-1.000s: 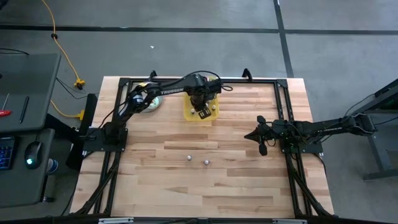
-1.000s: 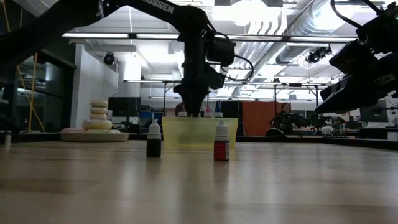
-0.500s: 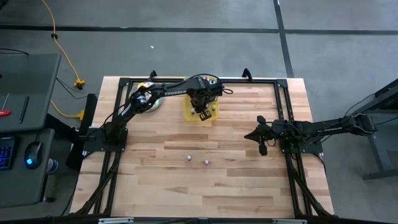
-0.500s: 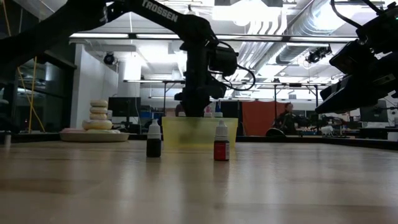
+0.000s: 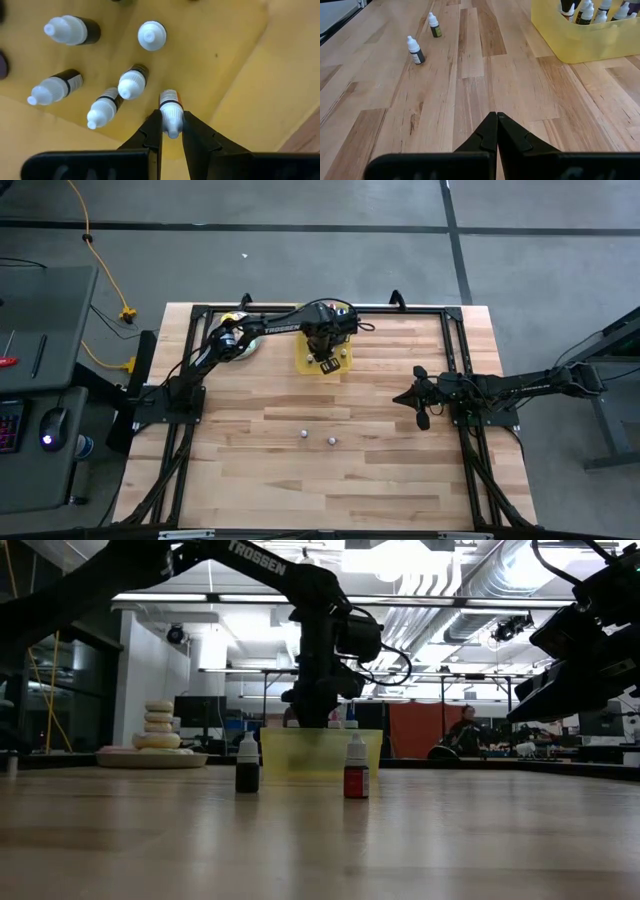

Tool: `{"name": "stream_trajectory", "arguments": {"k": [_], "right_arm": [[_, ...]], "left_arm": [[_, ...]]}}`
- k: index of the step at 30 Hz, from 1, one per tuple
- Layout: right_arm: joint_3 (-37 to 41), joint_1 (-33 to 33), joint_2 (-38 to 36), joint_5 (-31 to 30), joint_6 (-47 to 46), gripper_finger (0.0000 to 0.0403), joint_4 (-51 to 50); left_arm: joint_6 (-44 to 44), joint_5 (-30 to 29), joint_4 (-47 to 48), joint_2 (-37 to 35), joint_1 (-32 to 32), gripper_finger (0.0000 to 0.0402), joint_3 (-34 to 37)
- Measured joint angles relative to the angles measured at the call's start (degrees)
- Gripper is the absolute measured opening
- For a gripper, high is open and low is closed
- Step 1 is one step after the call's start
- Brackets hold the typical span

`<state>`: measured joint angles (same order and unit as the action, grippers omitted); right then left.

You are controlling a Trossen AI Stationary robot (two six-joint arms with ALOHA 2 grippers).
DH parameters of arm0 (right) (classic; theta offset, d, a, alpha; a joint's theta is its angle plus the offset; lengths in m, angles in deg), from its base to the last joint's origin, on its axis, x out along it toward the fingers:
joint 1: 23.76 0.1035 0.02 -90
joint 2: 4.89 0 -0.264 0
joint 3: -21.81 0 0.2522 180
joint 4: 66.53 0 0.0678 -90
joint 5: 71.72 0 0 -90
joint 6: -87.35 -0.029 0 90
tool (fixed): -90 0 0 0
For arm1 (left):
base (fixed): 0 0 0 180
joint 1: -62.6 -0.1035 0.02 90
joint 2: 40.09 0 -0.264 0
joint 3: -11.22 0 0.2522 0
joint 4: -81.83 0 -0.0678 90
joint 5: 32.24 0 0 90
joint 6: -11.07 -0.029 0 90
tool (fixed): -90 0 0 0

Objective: Pick & Place food coloring
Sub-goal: Put the small orange food coloring bottle into the yellow bin, then put the small light green food coloring bottle into the yellow bin

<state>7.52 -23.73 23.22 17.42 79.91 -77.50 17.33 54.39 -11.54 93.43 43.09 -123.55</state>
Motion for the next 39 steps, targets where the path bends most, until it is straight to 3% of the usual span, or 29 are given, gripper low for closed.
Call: {"name": "stream_trajectory", "arguments": {"k": [16,28,39], "right_arm": [[0.0,0.0,-0.01,-0.01,0.0,0.0,0.0],[0.01,0.0,0.01,-0.02,0.0,0.0,0.0],[0.0,0.01,0.0,-0.02,0.0,0.0,0.0]], "left_arm": [[-0.71,0.21,-0.32,0.6,0.0,0.0045,0.0],[-1.71,0.27,-0.31,0.6,-0.02,0.0117,0.0],[-3.02,-0.51,0.21,0.6,-0.02,0.0125,0.0]]}}
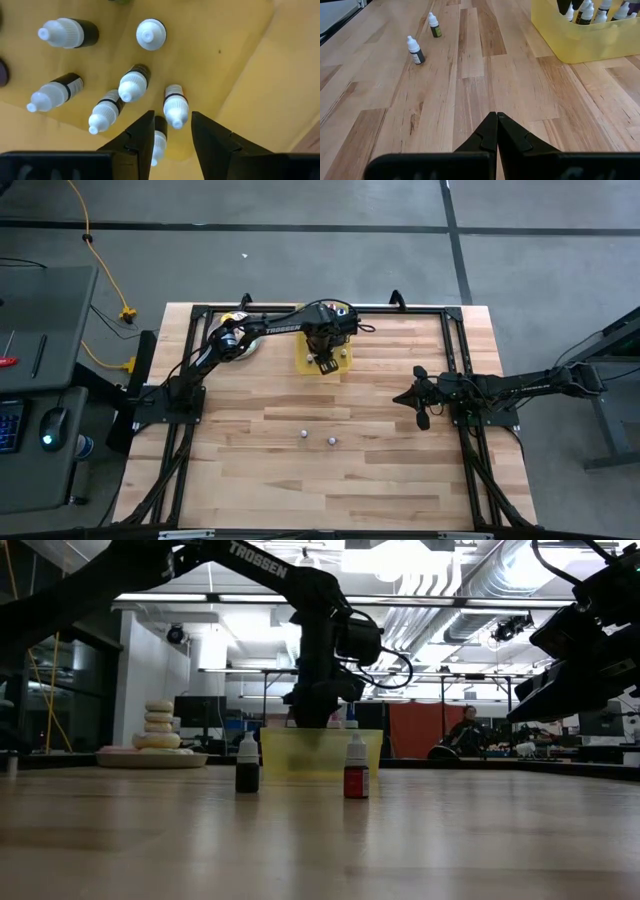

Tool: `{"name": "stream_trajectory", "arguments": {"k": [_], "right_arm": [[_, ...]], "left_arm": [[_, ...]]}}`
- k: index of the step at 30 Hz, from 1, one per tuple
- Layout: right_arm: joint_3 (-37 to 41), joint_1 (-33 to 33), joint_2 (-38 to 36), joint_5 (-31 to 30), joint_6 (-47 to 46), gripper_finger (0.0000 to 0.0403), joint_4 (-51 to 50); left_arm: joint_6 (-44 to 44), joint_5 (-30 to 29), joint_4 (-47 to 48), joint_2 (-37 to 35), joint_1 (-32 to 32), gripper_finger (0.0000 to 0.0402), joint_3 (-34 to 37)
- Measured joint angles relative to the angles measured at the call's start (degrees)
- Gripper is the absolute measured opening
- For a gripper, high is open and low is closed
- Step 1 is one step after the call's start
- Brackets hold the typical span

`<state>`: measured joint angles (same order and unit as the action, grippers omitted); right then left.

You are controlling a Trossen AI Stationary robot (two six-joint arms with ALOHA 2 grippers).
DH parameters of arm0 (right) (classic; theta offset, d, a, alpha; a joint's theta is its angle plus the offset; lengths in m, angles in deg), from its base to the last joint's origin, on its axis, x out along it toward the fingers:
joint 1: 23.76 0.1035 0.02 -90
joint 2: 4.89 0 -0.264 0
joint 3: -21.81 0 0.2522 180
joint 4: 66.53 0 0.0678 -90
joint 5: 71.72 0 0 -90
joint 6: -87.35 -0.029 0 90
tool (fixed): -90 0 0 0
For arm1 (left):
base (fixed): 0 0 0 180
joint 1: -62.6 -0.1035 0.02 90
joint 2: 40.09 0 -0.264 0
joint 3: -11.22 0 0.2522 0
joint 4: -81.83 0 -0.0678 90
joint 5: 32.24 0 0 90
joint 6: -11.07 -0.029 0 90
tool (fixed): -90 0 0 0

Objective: Pick & Place food coloring
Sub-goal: Put the small light green food coloring bottle into the yellow bin

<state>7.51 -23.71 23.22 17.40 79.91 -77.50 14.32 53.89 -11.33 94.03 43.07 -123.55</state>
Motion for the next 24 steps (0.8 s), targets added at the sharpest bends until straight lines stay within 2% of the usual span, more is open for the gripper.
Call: {"name": "stream_trajectory", "arguments": {"k": [10,14,24], "right_arm": [[0.01,-0.01,0.0,0.0,0.0,0.0,0.0],[0.02,0.0,-0.01,0.02,0.0,0.0,-0.1],[0.0,0.0,0.02,0.02,0.0,0.0,-0.04]], "left_arm": [[-0.2,-1.05,4.3,-0.93,0.04,0.0125,-6.44],[-1.58,-3.23,4.39,-3.46,0.21,0.0125,-8.74],[-4.53,-5.48,5.02,-12.6,2.47,0.0125,-8.76]]}}
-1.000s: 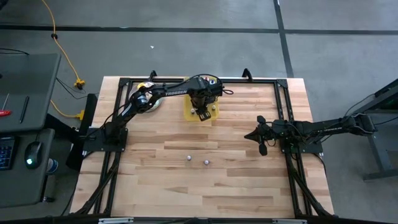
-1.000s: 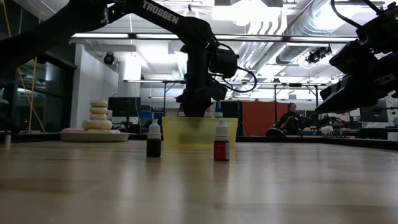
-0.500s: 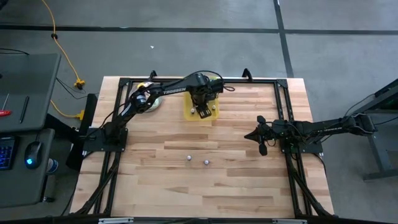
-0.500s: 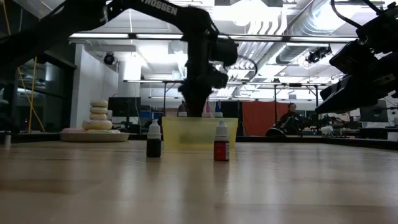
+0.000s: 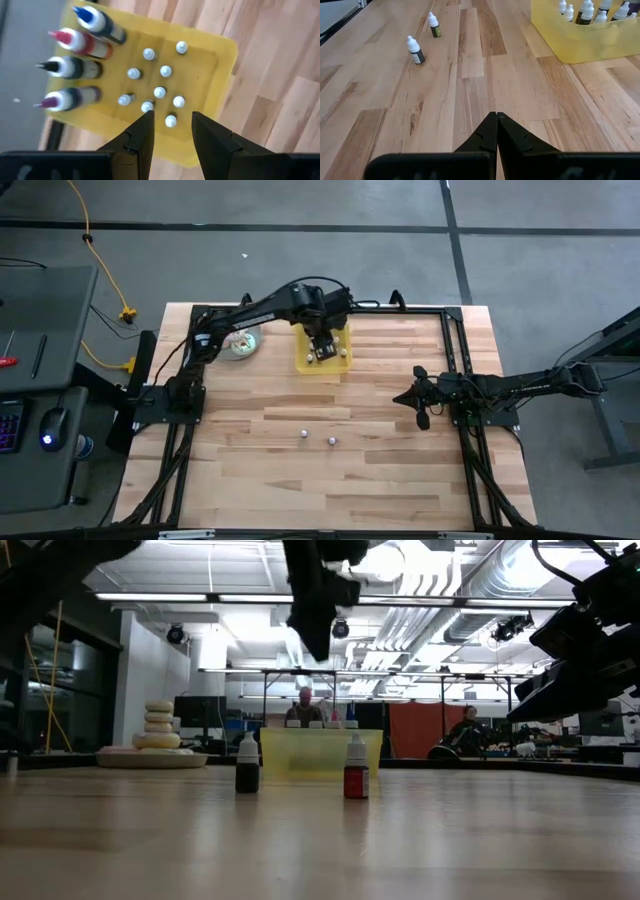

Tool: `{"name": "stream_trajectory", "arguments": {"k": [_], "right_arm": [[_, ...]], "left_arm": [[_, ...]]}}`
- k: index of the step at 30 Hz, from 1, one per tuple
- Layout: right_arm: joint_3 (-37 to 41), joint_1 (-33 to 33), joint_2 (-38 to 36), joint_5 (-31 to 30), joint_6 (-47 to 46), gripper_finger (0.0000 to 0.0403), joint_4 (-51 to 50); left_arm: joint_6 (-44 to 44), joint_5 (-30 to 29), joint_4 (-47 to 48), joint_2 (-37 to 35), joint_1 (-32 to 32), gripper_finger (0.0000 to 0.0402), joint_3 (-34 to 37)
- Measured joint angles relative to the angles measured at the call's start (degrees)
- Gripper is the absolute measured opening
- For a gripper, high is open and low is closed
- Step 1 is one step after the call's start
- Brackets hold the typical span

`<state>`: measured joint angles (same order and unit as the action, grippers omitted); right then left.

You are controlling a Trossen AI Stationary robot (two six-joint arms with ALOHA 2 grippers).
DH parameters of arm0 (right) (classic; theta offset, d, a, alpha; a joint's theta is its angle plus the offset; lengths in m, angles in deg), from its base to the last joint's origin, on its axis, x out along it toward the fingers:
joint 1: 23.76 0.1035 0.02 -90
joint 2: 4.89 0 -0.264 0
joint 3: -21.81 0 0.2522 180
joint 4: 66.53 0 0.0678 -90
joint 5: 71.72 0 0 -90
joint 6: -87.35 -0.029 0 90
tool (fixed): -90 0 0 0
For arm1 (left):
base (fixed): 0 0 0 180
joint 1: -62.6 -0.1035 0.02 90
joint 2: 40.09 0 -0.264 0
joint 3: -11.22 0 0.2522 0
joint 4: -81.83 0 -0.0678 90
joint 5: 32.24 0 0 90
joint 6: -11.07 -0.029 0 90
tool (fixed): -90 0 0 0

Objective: Pick & Place food coloring
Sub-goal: Put the small light green food coloring bottle into the yellow bin

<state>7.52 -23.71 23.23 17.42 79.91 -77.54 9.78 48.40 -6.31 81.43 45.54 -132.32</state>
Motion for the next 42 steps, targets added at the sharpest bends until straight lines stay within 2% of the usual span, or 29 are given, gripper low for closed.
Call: {"name": "stream_trajectory", "arguments": {"k": [6,14,17,20,23,27,33,37,42], "right_arm": [[0.0,-0.01,0.0,-0.01,0.0,0.0,-0.02],[0.0,-0.01,0.0,-0.02,0.0,0.0,-0.02],[0.0,0.0,-0.02,0.0,0.0,0.0,0.0],[0.02,0.0,-0.02,0.0,0.0,0.0,-0.11],[0.0,0.0,-0.01,-0.01,0.0,0.0,-0.09],[0.0,0.0,0.02,-0.02,0.0,0.0,-0.16],[0.01,-0.01,-0.02,-0.02,0.0,0.0,0.11],[0.02,0.0,0.0,-0.02,0.0,0.0,-0.29],[0.01,-0.01,0.0,0.0,0.0,0.0,-0.25]], "left_arm": [[0.01,-2.86,1.85,-7.44,3.18,0.0125,-0.01],[3.5,-3.21,11.64,-14.93,9.66,0.0125,0.15],[5.14,-3.12,11.33,-18.95,13.5,0.0125,2.98],[6.71,-2.43,10.25,-24.5,17.46,0.0125,9.38],[9.15,-1.69,8.38,-31.0,20.7,0.0124,19.17],[13.4,-0.92,-1.13,-41.3,25.04,0.0124,35.68],[18.1,7.73,-20.3,-53.66,31.1,0.0124,57.31],[19.76,8.44,-27.5,-56.64,33.01,0.0124,65.98],[18.42,9.36,-32.62,-54.71,34.16,0.0124,71.38]]}}
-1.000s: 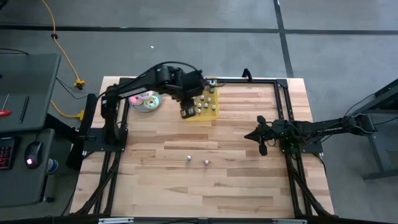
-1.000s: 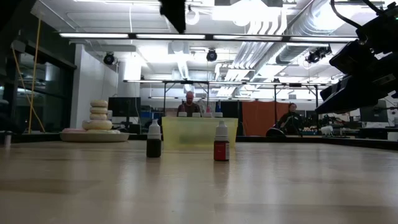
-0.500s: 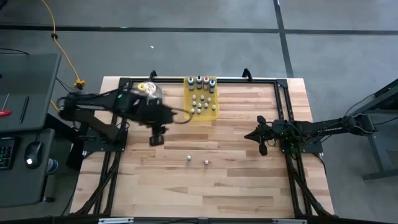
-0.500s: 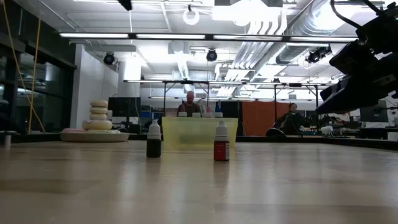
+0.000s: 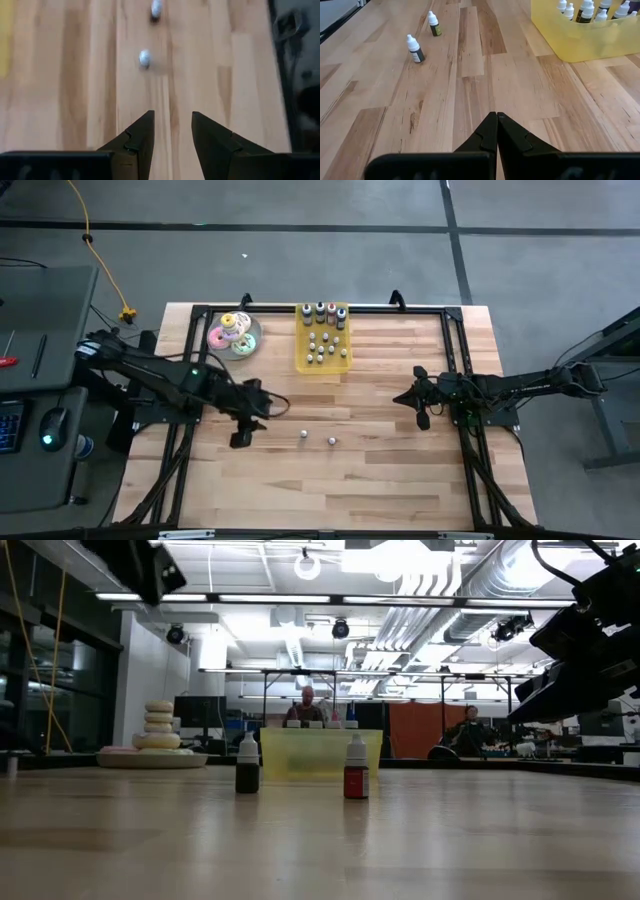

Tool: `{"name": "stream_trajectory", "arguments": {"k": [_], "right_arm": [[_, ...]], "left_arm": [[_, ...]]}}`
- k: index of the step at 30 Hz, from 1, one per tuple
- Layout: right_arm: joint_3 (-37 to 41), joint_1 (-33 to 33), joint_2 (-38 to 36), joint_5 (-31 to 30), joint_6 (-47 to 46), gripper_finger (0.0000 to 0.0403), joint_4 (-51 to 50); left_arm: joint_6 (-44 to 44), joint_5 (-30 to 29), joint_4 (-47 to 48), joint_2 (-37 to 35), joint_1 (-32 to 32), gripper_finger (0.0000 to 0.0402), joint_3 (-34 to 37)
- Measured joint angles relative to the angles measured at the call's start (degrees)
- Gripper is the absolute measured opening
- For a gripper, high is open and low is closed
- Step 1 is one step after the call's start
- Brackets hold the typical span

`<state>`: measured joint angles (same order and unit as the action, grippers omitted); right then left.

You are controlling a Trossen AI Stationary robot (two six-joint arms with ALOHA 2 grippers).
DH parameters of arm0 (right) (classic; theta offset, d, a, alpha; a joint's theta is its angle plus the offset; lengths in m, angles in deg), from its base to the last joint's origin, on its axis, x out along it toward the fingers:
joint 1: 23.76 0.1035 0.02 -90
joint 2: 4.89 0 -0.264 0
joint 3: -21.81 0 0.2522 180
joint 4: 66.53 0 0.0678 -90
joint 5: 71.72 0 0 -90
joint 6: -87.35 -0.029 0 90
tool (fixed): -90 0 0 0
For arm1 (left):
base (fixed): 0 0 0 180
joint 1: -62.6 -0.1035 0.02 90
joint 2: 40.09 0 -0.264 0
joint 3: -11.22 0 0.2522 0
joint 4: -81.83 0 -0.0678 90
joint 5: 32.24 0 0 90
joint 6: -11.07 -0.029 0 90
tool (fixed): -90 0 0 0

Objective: Pick & Place food coloring
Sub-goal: Put the small light green food coloring bottle into the yellow bin

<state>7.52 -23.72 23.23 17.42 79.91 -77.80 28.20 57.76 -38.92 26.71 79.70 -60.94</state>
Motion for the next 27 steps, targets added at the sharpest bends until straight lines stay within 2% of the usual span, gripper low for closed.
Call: {"name": "stream_trajectory", "arguments": {"k": [11,19,24,27], "right_arm": [[0.01,-0.01,0.0,-0.02,0.0,0.0,0.17],[0.01,0.01,-0.02,-0.02,0.0,0.0,0.32],[0.01,0.0,0.0,-0.01,0.0,0.0,0.18],[0.01,0.01,0.0,-0.02,0.0,0.0,0.31]], "left_arm": [[-8.73,7.18,-13.12,14.25,0.15,0.0124,1.01],[-15.03,3.09,-20.28,22.03,0.13,0.0124,0.27],[-17.02,-1.93,-19.71,24.35,-0.3,0.0124,-1.99],[-17.34,-2.02,-18.96,24.33,-1.08,0.0125,-2.88]]}}
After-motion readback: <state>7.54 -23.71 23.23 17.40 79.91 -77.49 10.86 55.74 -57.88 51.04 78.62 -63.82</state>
